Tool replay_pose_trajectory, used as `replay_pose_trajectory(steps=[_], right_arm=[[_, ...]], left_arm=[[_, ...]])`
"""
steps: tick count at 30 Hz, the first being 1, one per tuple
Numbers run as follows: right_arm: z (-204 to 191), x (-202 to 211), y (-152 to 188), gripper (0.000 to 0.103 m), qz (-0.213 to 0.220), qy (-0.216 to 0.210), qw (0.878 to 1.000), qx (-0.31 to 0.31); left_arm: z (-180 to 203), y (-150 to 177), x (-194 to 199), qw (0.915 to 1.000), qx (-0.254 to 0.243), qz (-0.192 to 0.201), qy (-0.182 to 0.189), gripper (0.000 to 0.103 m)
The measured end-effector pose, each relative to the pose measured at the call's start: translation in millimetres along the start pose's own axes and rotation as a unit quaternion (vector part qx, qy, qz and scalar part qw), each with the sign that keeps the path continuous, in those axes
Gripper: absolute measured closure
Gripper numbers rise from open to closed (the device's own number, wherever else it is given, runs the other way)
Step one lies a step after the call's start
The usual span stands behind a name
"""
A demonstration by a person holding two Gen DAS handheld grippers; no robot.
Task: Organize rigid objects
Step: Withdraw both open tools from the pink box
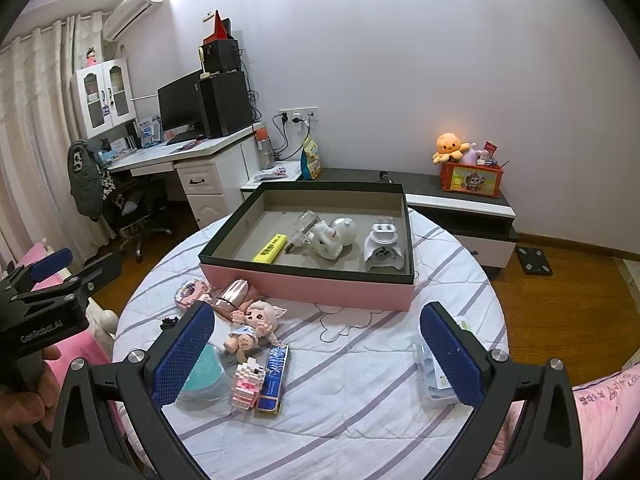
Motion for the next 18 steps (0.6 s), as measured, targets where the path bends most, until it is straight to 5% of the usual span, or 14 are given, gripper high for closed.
replay_pose_trajectory(steps=[18], right_arm=[[2.6,0.6,-1.9,0.000,-0.001,0.018,1.000,-0.003]], left_arm=[[4.6,7.5,3.4,1.0000,-0.002,-0.009,0.002,0.000]])
Point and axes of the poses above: each gripper's, at about its wrist camera, not at the fingertips, and x roughly against the way its jaws point, z to its right, y to its underside, the point moved 2 cm from there along -x, roughly the way its jaws point, and after that the axes turned 14 degrees about y, right-handed, at the moved point
